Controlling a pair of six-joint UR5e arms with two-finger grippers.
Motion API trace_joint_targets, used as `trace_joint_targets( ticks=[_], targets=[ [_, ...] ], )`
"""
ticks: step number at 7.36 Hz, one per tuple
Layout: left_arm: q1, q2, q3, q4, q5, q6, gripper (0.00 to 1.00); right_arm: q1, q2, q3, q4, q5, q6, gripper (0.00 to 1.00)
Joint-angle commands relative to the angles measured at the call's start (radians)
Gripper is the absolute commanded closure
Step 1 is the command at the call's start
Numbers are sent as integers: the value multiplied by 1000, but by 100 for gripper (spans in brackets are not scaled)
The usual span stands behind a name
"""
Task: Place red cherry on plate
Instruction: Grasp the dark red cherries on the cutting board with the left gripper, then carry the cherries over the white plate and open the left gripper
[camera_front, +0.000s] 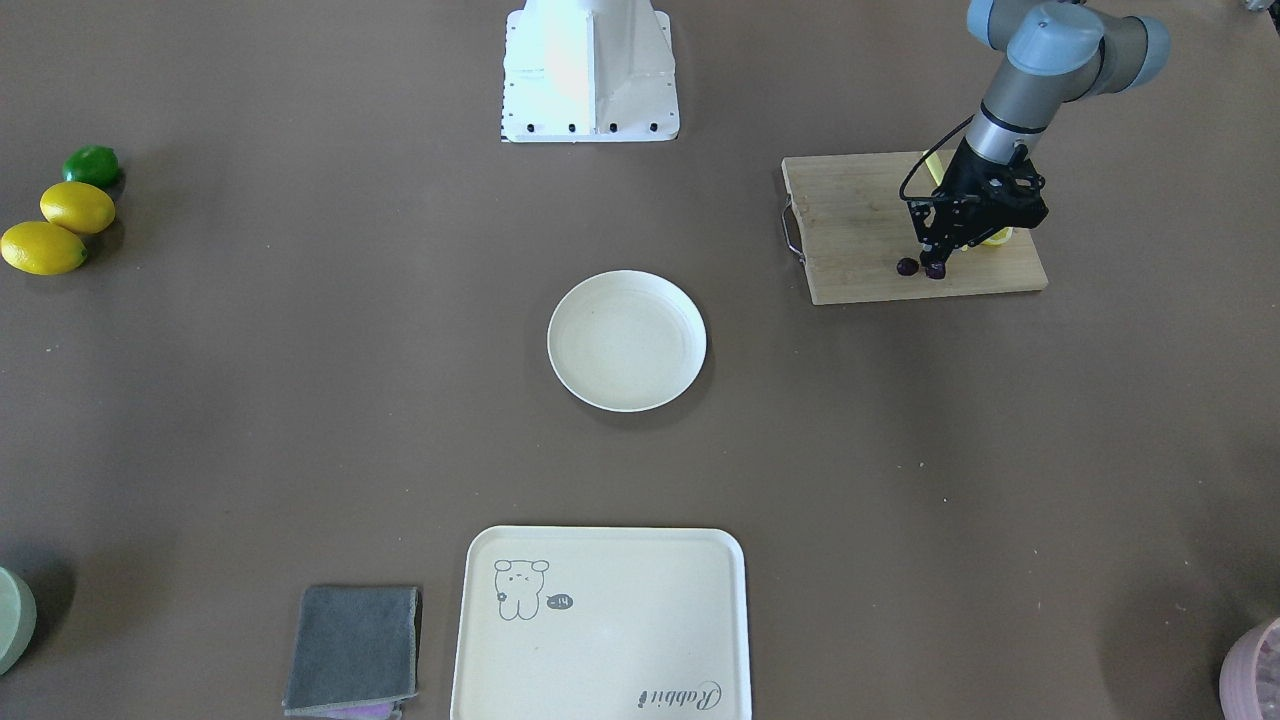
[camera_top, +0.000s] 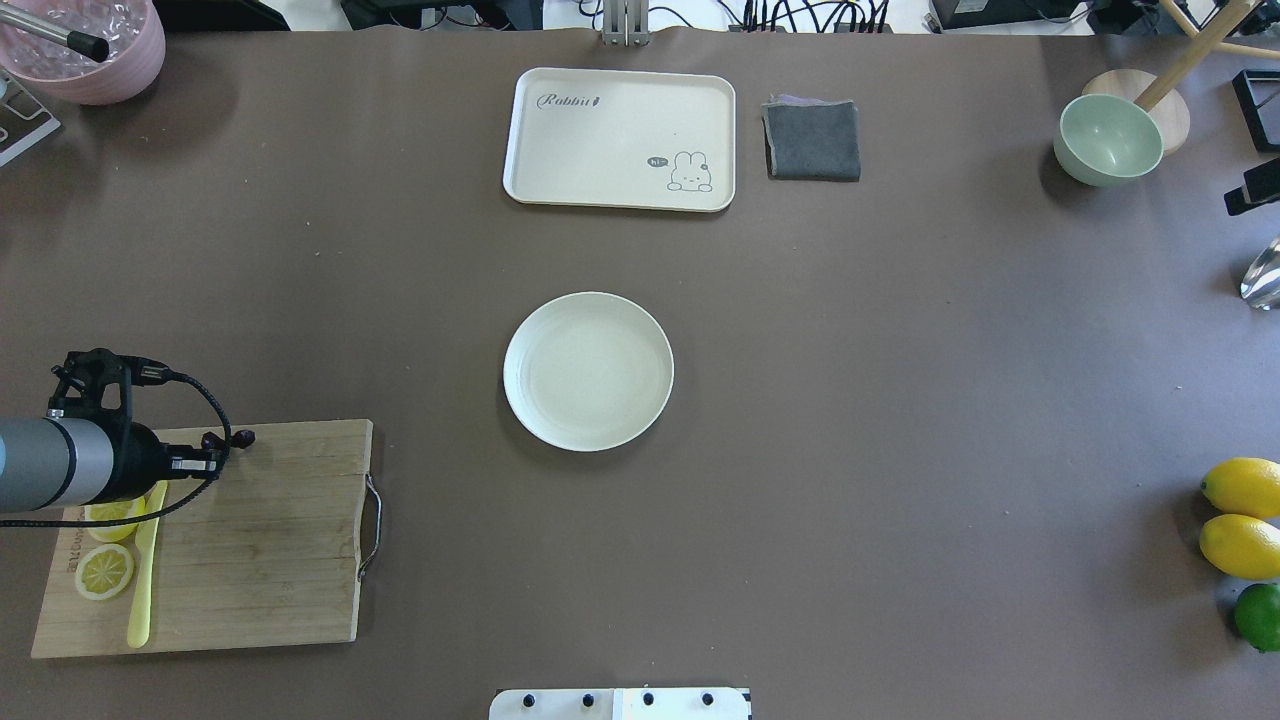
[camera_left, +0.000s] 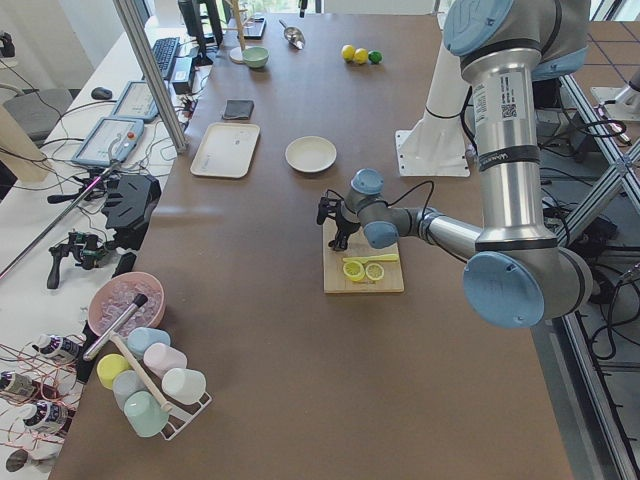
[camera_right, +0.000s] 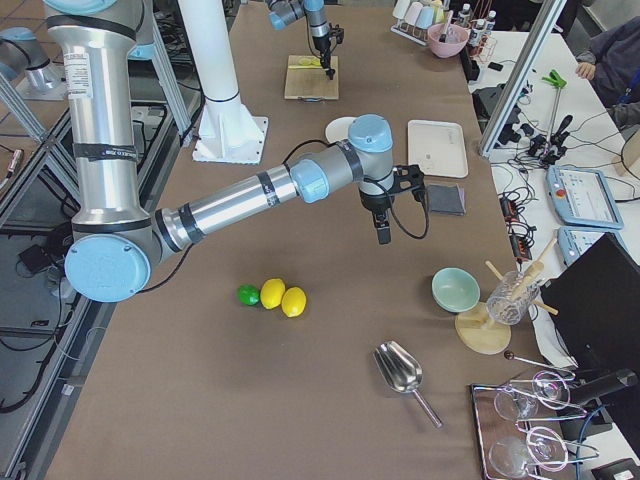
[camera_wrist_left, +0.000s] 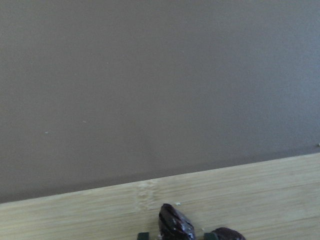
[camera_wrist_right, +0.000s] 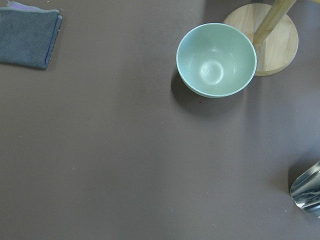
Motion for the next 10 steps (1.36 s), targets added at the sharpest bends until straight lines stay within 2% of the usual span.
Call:
trace_joint_targets(
  ticks=[1, 3, 5, 8, 9, 10],
  targets=[
    [-15, -15, -14, -1, -6, 0, 100, 1, -2, 0, 0, 0, 0, 0],
    [-34, -61, -54, 0, -7, -8, 100, 1, -2, -2, -1, 0, 0, 0],
    [-31, -255, -14, 32, -6, -72, 100, 4, -9, -2, -1, 0, 0, 0],
    [-6, -618, 170, 140, 1, -181, 100, 8, -18, -2, -1, 0, 0, 0],
    [10, -717, 248, 146, 2, -233, 100, 10, -23, 0, -1, 2, 0, 0],
    [30, -772, 292, 145, 45, -250, 95, 10, -25, 3, 0, 2, 0, 0]
  ],
)
